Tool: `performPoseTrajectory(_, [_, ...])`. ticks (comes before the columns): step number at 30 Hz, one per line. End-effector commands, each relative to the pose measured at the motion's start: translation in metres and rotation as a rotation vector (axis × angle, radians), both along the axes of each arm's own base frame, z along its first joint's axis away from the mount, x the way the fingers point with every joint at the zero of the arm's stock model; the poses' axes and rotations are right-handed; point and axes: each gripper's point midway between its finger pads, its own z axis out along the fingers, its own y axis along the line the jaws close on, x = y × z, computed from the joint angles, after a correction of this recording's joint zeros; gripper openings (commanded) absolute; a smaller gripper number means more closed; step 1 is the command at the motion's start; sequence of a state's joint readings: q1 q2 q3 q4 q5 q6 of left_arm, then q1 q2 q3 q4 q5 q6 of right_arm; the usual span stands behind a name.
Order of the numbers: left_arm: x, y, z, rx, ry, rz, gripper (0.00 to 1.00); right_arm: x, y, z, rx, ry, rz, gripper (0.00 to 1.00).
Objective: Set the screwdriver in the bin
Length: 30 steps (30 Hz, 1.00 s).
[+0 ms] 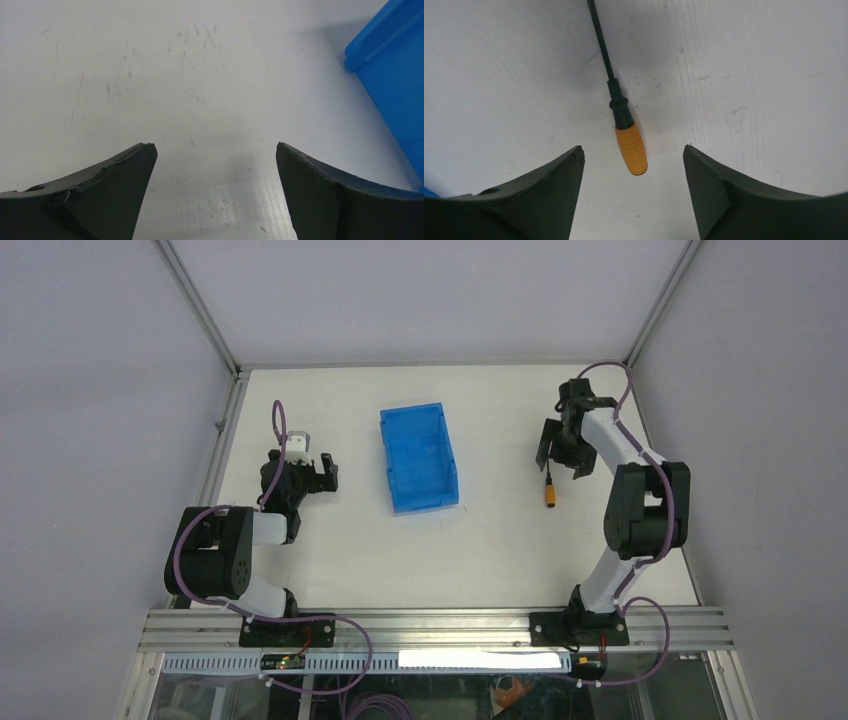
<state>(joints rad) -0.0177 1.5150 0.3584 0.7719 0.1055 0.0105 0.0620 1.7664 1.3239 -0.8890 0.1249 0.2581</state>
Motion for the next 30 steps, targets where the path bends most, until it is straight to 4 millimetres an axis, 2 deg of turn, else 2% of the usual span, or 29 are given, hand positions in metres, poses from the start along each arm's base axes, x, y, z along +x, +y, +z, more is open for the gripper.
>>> performPoseTrajectory(1, [0.011, 0.001, 0.022, -0.012, -0.081, 0.002, 0.99, 0.001, 0.004, -0.020, 0.028, 0.036, 0.034, 0.67])
performPoseTrajectory(3, [0.011, 0.001, 0.022, -0.012, -0.081, 0.002, 0.99, -0.003, 0.001, -0.035, 0.008, 0.068, 0.034, 0.60])
performPoseTrajectory(5, [0.011, 0.001, 0.022, -0.012, -0.081, 0.002, 0.99, -0.004, 0.001, -0.046, 0.009, 0.097, 0.044, 0.48])
performPoseTrajectory(7, [0.011, 0.001, 0.022, -0.012, -0.081, 0.002, 0.99, -0.006, 0.004, -0.053, 0.024, 0.118, 0.058, 0.40])
performPoseTrajectory(10, [0.011, 0.001, 0.022, -0.012, -0.081, 0.002, 0.99, -0.007, 0.004, -0.057, 0.021, 0.134, 0.068, 0.32])
performPoseTrajectory(11, [0.011, 0.001, 0.022, -0.012, -0.081, 0.002, 0.99, -0.008, 0.003, -0.057, 0.019, 0.138, 0.073, 0.26])
performPoseTrajectory(13, [0.011, 0.001, 0.022, -0.012, -0.081, 0.002, 0.99, -0.008, 0.001, -0.052, 0.007, 0.139, 0.080, 0.02])
performPoseTrajectory(15, [0.011, 0.001, 0.022, -0.012, -0.081, 0.002, 0.99, -0.006, -0.001, -0.039, -0.005, 0.120, 0.085, 0.00])
performPoseTrajectory(21, [0.011, 0.001, 0.022, -0.012, -0.081, 0.002, 0.99, 0.000, -0.012, 0.036, -0.060, 0.034, 0.052, 0.00])
performPoseTrajectory(24, [0.011, 0.001, 0.022, -0.012, -0.081, 0.002, 0.99, 0.000, -0.007, 0.072, -0.032, -0.011, 0.028, 0.00])
performPoseTrajectory(27, [0.011, 0.001, 0.022, -0.012, -0.081, 0.002, 0.99, 0.008, 0.018, 0.106, 0.008, -0.096, 0.047, 0.00])
performPoseTrajectory(30, [0.011, 0.001, 0.022, -0.012, -0.081, 0.002, 0.99, 0.016, 0.064, 0.133, 0.037, -0.174, 0.132, 0.00])
